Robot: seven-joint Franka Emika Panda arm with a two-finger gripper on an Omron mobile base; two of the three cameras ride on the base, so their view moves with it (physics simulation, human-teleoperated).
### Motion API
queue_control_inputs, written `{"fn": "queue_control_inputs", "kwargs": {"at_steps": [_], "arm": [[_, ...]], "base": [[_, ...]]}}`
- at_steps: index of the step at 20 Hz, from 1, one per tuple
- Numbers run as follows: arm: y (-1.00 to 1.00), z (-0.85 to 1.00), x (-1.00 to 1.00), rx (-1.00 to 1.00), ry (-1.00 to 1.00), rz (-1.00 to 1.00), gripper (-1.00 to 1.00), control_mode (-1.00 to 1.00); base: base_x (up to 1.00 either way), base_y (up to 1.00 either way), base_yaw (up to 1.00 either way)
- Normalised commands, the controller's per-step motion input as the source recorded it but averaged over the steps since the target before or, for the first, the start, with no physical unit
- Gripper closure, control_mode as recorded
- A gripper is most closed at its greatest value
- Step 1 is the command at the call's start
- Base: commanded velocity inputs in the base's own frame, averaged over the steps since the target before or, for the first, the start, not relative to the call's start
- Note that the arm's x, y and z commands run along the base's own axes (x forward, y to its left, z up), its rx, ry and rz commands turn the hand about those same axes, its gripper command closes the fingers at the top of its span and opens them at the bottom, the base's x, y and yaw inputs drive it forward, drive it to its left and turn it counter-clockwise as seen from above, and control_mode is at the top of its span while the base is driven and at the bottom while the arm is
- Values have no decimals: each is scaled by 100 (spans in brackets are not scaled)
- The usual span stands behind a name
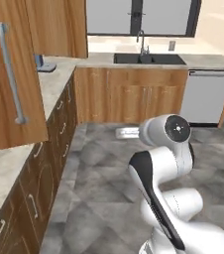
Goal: Open the cabinet directly in front. Then move the liquor and the mug to the dining counter with the candle on it.
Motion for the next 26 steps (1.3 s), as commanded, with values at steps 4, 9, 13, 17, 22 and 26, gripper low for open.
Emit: {"fn": "queue_control_inputs", "kwargs": {"at_steps": [4, 9, 13, 17, 22, 26], "arm": [[0, 0, 0, 0, 0, 0, -100, 100], [0, 0, 0, 0, 0, 0, -100, 100], [0, 0, 0, 0, 0, 0, -100, 100], [0, 0, 0, 0, 0, 0, -100, 100], [0, 0, 0, 0, 0, 0, -100, 100], [0, 0, 0, 0, 0, 0, -100, 100]], "base": [[100, -100, 6], [100, -77, 35], [38, -4, 84], [0, 7, 96], [2, 5, 94], [19, -20, 74]]}}
